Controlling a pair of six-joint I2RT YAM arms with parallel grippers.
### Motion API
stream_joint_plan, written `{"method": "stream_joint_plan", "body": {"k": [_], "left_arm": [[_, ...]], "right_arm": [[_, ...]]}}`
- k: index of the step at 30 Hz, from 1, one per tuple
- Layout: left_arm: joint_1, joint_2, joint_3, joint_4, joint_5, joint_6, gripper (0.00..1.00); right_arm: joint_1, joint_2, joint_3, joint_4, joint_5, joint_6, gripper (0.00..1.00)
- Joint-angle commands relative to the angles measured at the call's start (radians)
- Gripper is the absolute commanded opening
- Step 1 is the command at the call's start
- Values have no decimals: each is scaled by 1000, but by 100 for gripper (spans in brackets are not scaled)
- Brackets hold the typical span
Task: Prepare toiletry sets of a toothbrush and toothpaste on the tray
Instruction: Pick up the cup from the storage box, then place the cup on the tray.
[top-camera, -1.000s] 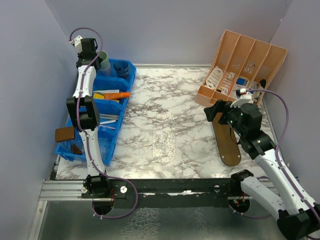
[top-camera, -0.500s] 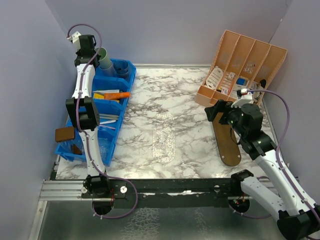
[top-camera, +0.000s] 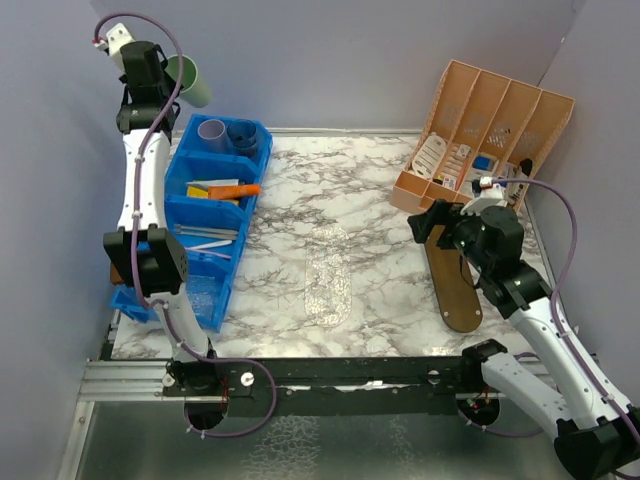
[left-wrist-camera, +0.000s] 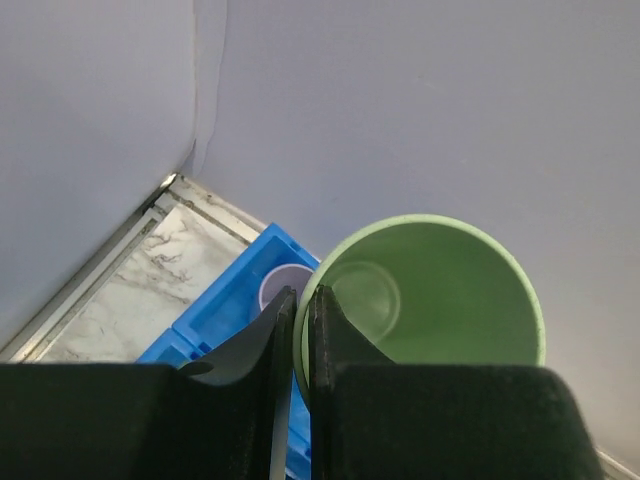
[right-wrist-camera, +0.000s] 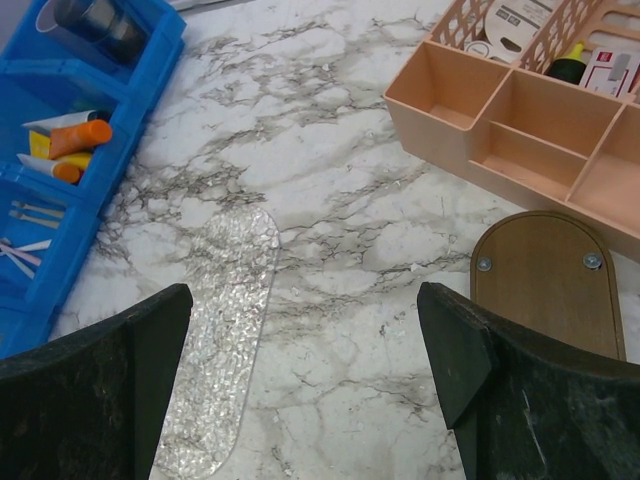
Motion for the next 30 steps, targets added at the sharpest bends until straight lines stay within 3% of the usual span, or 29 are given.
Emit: {"method": "stream_joint_plan", "body": {"k": [1,4,8,20,25,30], "left_arm": [[-32,-285,-237,43,144,24,0],[-117,-404,-409,76,175,59,0],[-310,-496,-569,109,165,156,0],[-839,-515,-789,137,-70,460,0],[-973,-490,-815,152,-123,534,0],[-1029,-463,-813,146,-169,552,0]], "right_arm": [[-7,17,22,-29,-40,68,97],[-7,26,21,-44,-42,106,97],[-6,43,22,-49,-58,120,96],[-6,209,213,-148,-214,147,87],[-6,375,303,-172,-336,180,78],[10,505,347,-188,-401,191,69]]}}
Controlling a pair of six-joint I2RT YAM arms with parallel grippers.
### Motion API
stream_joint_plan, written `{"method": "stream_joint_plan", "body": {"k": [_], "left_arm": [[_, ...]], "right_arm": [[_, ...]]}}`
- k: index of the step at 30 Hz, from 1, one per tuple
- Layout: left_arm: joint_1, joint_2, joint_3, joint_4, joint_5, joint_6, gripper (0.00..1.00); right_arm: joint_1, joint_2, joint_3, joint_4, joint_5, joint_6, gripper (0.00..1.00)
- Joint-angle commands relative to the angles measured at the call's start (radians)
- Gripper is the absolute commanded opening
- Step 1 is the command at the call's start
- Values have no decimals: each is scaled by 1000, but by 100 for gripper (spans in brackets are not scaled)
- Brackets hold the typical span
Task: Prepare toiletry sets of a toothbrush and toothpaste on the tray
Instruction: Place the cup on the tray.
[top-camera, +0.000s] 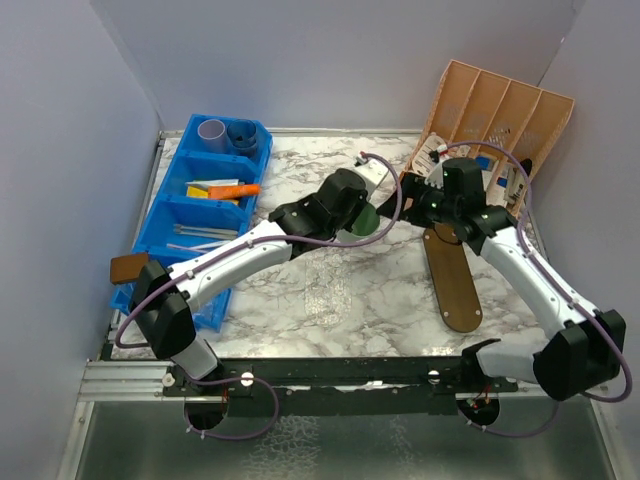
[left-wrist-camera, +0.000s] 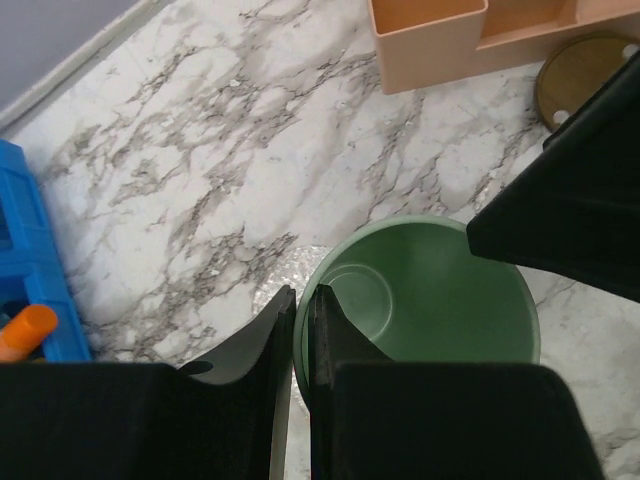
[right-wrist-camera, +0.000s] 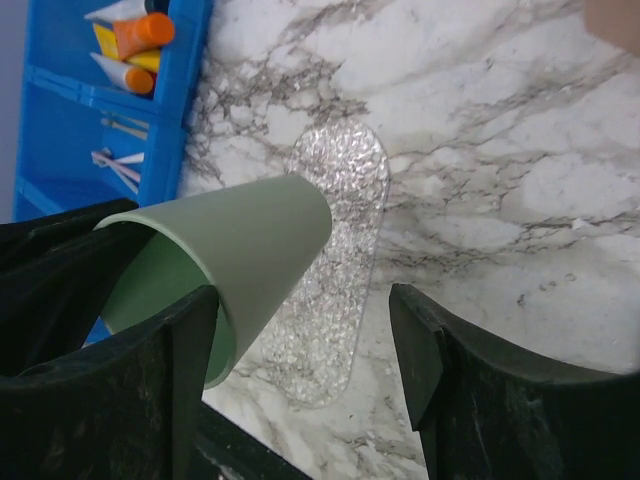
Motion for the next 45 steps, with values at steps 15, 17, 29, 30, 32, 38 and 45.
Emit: {"method": "stream_joint_plan", "body": {"k": [15,17,29,30,32,38,45], "left_arm": [[-53,78,42,3,-106,13,0],[-53,79,48,-1,-101,7,0],[-53,51,50,-5,-75,-12,1],[-53,49,50,-6,-71,-13,4],[-53,41,49,-4,-64,-15,10],[-53,13,44,-2,-60,-20,40],[-53,-46,15,25,-96,-12,70]], "right_arm": [[76,137,-8,-11,-47,-3,26],[76,147,-15,-8,-69,1,19],[75,191,5,-32,-47,-9,16],[76,191,4,-31,-46,-10,12],[76,195,5,-33,-42,-12,6],[76,193,4,-49,-6,7,1],[76,137,-9,-116,280,135,1]]}}
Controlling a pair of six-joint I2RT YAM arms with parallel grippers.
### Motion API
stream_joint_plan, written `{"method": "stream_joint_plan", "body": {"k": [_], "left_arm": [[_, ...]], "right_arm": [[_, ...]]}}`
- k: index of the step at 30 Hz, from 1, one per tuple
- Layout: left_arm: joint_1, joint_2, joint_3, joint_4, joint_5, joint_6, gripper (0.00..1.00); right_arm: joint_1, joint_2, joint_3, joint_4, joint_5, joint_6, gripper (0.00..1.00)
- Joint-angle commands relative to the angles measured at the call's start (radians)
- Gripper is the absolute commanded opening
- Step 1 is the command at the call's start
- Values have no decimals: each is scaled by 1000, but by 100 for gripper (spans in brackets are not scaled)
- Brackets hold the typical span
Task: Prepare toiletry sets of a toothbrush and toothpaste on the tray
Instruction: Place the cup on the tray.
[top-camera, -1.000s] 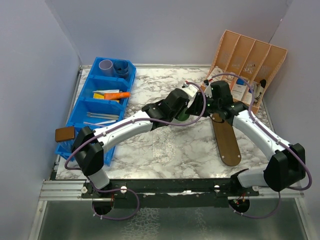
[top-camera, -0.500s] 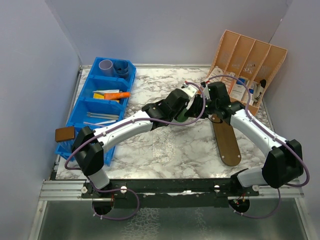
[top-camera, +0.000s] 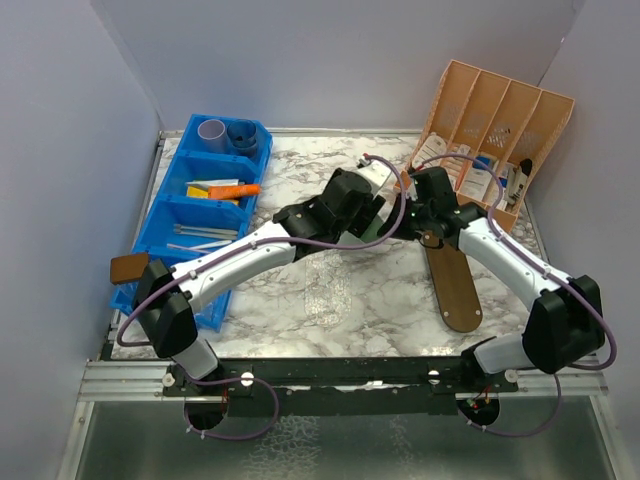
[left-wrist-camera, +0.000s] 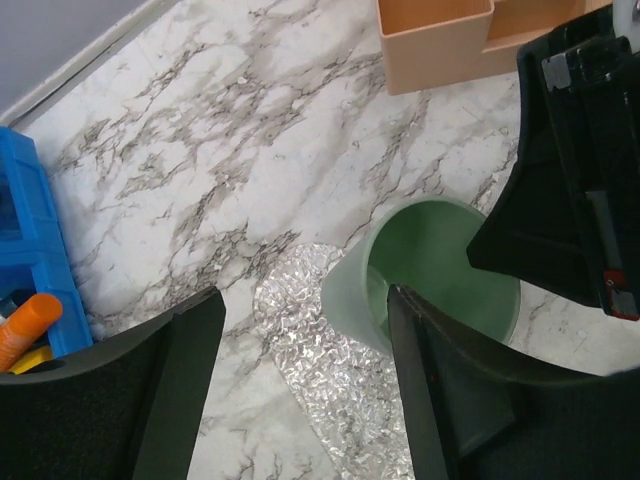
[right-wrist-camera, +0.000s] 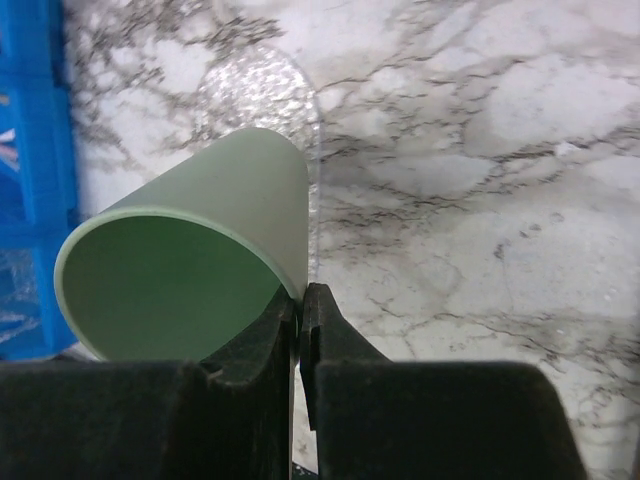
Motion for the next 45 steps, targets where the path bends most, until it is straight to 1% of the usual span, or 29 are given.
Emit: {"method": "stream_joint_plan", "body": {"k": [1,3,4,5,7,9,11,14,17,20,23,26,33,39,45], "left_arm": [[-4,-81,-7,55,-38,6,71],[-4,-106,-22,72,-74,11,75],[-4,-119,-33,83,-89,14,81],[-4,-136,-43,97,-102,17,84],[-4,-167,-67,126,-126,24,86],[-4,-197,-95,152,-151,32,87],[-4,-225,-122,179,-172,39,88],[-4,-262,-147,210,-192,48,89],[-4,-279,-163,229,-201,53,90],[-3,-277,-166,234,-209,59,91],[-4,-267,-159,225,-213,61,91],[-5,-262,-158,224,-212,62,91],[-3,-263,-161,229,-218,68,91],[-3,-256,-160,226,-214,68,91],[-2,-250,-160,225,-216,67,91]], "right_arm": [[-5,-55,4,-103,310,138,1],[-6,-45,46,-203,468,195,1],[-8,-30,68,-258,535,227,1],[-13,-13,96,-316,593,260,1],[-29,22,152,-423,664,315,1],[-62,50,205,-500,694,350,1],[-102,46,220,-510,675,337,1],[-201,0,198,-443,587,293,1],[-287,-30,193,-406,531,281,1],[-339,-19,225,-425,516,291,1],[-369,5,258,-455,505,302,1],[-399,32,275,-485,461,307,1],[-447,47,261,-520,375,301,1],[-463,59,280,-556,401,293,1],[-477,99,301,-565,361,287,1]]}}
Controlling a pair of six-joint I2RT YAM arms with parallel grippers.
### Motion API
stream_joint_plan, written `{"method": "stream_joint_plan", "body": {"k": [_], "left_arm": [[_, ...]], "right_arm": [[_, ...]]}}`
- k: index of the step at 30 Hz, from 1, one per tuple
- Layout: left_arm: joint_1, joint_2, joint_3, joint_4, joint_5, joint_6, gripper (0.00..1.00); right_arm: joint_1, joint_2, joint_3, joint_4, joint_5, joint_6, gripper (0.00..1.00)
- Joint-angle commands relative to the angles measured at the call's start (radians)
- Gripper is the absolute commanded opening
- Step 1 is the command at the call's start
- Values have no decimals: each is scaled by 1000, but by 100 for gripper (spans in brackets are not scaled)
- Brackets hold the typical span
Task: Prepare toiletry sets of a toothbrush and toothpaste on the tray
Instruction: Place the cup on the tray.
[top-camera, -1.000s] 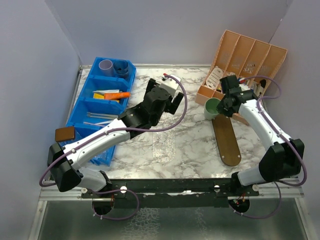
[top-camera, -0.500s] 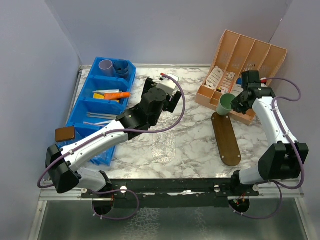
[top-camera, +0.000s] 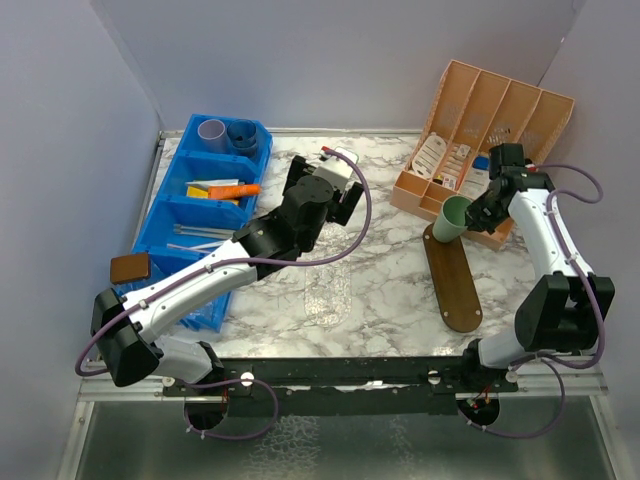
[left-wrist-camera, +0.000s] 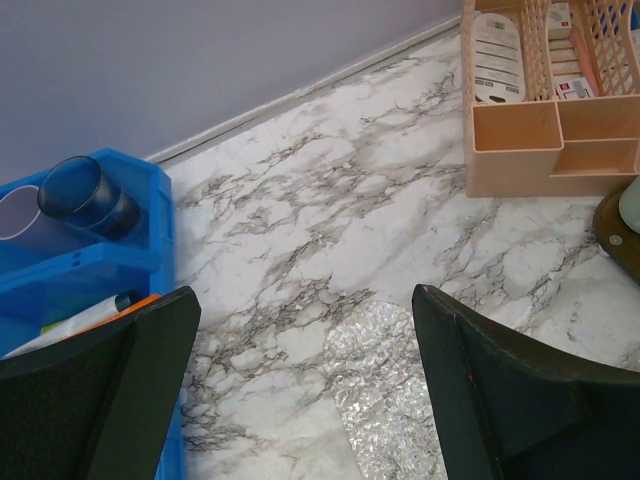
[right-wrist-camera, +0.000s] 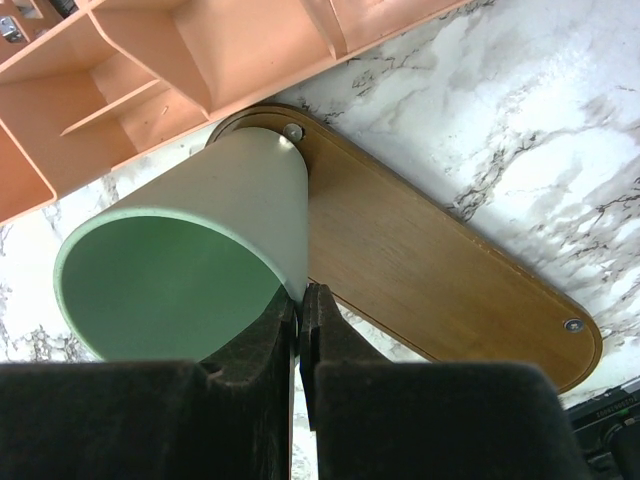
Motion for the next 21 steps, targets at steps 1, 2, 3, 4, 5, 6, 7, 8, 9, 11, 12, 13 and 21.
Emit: {"method": "stream_joint_plan", "body": {"k": [1,2,3,4,5,6,7,8,9,11,12,13,21], "left_arm": [[-3,8,1,25,-26,10,91],[-2,7,1,25,-26,11,91],[-2,8,1,25,-27,12,91],[-2,8,1,25,-27,12,91],[-2,7,1,25,-29,12,91],[-2,7,1,25,-28,11,91],[-2,8,1,24,-29,11,91],[-3,8,0,26,-29,12,91],[-2,7,1,25,-29,13,91],[-2,8,0,24,-29,12,91],[-3,8,1,25,-29,12,91],[-2,9,1,25,-28,12,91],[-2,8,0,25,-23,11,91]], "right_arm": [[-13,35,46,-25,-42,-2,1],[-14,40,49,-25,-44,-3,1],[-15,44,53,-27,-48,-4,1],[-16,49,56,-29,-48,-6,1],[-16,54,60,-32,-48,-6,1],[-17,57,63,-33,-46,-7,1],[-18,61,66,-37,-43,-6,1],[-19,64,70,-40,-40,-5,1],[-19,65,72,-44,-38,-6,1],[-20,66,74,-49,-33,-9,1],[-20,65,75,-54,-29,-10,1],[-20,63,75,-58,-24,-10,1],[-20,66,59,-47,-33,-21,2]]}}
